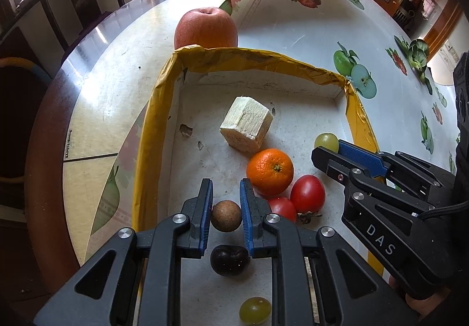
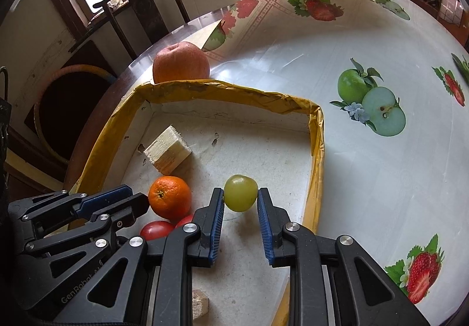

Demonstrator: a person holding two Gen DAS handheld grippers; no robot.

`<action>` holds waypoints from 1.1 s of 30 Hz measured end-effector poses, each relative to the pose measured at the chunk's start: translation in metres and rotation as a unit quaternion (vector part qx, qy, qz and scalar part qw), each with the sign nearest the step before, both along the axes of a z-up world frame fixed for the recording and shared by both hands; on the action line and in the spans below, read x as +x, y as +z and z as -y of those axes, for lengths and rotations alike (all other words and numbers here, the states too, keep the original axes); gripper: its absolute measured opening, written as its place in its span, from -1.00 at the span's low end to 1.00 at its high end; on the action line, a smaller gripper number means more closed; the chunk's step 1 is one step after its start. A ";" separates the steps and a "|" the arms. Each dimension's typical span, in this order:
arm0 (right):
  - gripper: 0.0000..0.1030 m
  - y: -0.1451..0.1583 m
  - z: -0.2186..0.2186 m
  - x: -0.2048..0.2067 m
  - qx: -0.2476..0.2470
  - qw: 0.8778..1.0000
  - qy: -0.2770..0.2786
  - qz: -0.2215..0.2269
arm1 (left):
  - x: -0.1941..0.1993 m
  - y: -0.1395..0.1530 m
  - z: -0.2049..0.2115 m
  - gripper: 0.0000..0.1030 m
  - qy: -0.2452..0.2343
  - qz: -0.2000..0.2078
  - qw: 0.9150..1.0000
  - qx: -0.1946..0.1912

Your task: Organize fruits

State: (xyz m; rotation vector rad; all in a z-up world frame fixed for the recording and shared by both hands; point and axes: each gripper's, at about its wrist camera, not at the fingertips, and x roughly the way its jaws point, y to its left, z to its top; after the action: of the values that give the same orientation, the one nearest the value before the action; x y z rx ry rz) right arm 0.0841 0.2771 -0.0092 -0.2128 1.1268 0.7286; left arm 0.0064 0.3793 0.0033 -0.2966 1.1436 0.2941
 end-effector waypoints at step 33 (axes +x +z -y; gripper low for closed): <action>0.37 0.054 0.094 -0.086 0.086 0.985 0.148 -0.014 | -0.125 0.058 0.064 0.40 -0.037 0.009 0.994 0.103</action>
State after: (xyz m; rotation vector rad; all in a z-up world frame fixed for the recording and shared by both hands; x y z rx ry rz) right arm -0.0022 0.1827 0.0450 -0.2281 1.0632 1.0913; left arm -0.1182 0.3150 0.0617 -0.0745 1.0933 0.3404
